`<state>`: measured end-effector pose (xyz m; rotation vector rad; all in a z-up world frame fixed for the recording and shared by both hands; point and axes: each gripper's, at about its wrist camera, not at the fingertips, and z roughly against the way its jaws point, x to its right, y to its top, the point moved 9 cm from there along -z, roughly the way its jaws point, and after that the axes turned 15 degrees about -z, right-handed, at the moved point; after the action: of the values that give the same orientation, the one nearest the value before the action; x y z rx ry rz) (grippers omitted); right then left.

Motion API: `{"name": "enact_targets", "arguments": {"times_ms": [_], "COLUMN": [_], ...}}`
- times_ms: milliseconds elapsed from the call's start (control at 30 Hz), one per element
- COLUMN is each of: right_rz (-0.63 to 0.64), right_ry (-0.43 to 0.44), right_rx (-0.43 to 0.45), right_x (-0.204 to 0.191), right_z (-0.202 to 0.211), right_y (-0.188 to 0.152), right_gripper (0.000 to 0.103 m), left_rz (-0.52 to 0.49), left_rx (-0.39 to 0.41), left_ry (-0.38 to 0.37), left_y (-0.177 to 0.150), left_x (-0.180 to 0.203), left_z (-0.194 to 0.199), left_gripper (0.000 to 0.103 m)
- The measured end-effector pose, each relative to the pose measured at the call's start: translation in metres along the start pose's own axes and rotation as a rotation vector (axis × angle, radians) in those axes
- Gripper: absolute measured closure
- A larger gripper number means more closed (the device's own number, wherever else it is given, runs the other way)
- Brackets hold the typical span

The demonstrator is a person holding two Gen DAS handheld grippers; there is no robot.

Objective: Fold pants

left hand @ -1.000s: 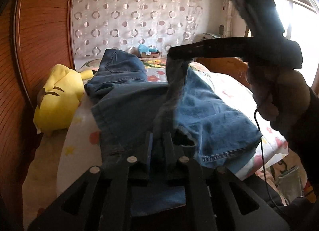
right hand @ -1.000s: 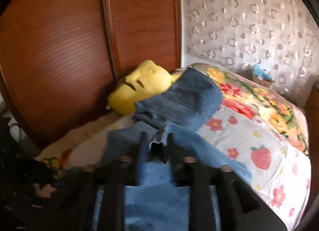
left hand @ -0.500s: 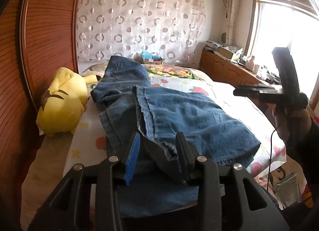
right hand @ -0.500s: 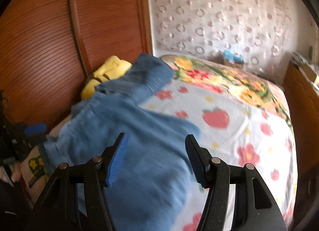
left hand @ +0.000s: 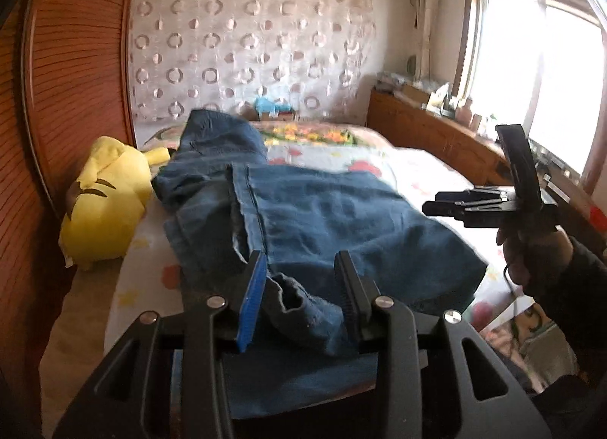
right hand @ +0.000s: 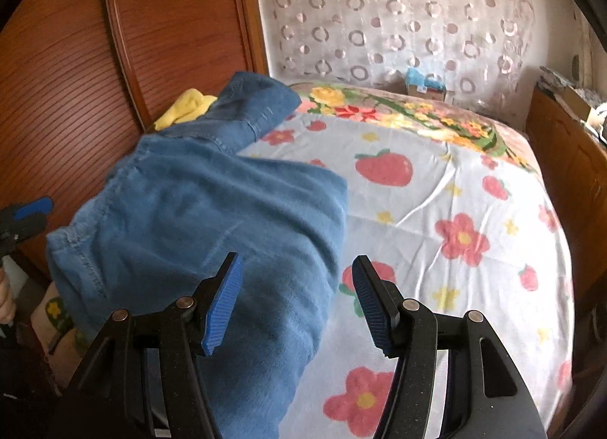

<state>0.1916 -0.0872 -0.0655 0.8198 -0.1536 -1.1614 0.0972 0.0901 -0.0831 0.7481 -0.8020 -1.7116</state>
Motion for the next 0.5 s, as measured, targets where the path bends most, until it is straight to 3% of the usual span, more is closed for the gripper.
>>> {"name": "enact_targets", "arguments": {"times_ms": [267,500], "right_rz": [-0.024,-0.041], "right_ry": [0.004,0.002], "right_rx": [-0.042,-0.06], "right_x": [-0.001,0.0], "right_z": [-0.033,-0.04], "right_y": [-0.021,-0.027], "right_gripper": [0.042,0.04], "left_rz": [0.028,0.045], "left_rx": [-0.098,-0.135], "left_ry": [0.029,0.038], "left_y": [-0.027,-0.048], "left_x": [-0.008,-0.012], "left_z": [-0.029,-0.034], "left_gripper": [0.067,0.067]}}
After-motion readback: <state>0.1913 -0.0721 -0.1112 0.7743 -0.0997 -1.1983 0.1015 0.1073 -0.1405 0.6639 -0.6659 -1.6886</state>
